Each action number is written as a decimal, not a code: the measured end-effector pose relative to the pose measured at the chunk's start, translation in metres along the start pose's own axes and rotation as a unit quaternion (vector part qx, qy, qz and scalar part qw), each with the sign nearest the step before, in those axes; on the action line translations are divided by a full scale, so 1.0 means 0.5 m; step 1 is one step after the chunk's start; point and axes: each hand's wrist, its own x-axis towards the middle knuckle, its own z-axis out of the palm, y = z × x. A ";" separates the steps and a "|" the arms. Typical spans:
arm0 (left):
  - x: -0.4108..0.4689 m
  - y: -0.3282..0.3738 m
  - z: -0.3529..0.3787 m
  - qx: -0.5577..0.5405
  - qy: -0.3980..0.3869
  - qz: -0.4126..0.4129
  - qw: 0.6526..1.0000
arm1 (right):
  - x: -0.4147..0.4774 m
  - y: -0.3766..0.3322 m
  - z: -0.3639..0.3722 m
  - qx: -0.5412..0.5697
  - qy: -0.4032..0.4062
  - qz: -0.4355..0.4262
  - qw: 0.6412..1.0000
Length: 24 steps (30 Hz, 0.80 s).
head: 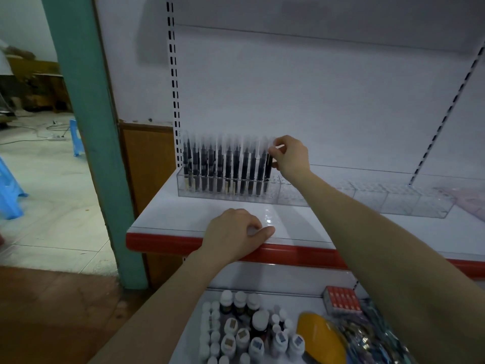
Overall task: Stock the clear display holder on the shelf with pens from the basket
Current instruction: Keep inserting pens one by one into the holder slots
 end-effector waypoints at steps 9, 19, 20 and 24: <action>0.001 -0.009 0.011 0.015 0.027 0.029 0.999 | -0.067 0.001 -0.016 0.059 0.045 0.035 0.997; -0.071 -0.034 0.059 0.029 0.270 0.282 0.920 | -0.394 0.027 -0.051 0.299 0.102 0.017 0.949; -0.100 -0.037 0.079 0.013 0.278 0.298 0.913 | -0.428 0.048 -0.048 0.302 0.101 0.020 0.948; -0.233 -0.072 0.214 -0.073 0.130 0.245 0.958 | -0.570 0.185 0.006 0.258 0.043 0.091 0.961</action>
